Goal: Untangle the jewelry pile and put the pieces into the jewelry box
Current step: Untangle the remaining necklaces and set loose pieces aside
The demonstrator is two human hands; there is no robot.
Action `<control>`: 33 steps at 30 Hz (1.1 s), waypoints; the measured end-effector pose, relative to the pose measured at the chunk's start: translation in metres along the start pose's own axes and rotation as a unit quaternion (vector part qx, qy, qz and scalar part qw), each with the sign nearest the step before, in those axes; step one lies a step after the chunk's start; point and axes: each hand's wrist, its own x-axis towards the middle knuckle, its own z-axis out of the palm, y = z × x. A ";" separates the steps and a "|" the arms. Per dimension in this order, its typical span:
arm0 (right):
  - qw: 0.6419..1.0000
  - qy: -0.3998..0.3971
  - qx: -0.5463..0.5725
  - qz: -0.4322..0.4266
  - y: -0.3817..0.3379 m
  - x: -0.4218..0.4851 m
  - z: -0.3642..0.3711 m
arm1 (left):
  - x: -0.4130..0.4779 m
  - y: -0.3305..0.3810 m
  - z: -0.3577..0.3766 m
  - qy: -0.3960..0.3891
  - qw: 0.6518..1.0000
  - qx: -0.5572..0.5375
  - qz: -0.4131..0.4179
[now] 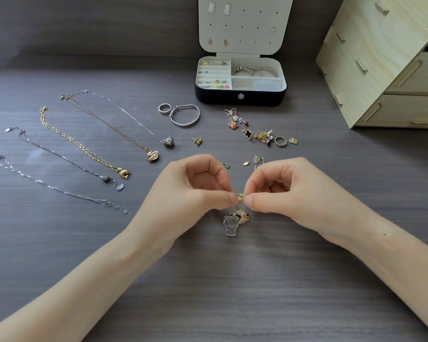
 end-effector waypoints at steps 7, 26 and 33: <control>1.000 0.001 -0.003 0.006 -0.001 0.001 0.000 | -0.001 0.002 0.001 0.034 0.998 -0.058 -0.006; 1.000 0.007 0.006 -0.014 0.003 0.001 -0.001 | -0.003 -0.004 0.003 -0.034 0.993 0.110 0.027; 1.000 0.002 0.001 -0.015 0.002 -0.001 -0.002 | -0.003 -0.005 0.002 -0.028 0.989 0.138 0.047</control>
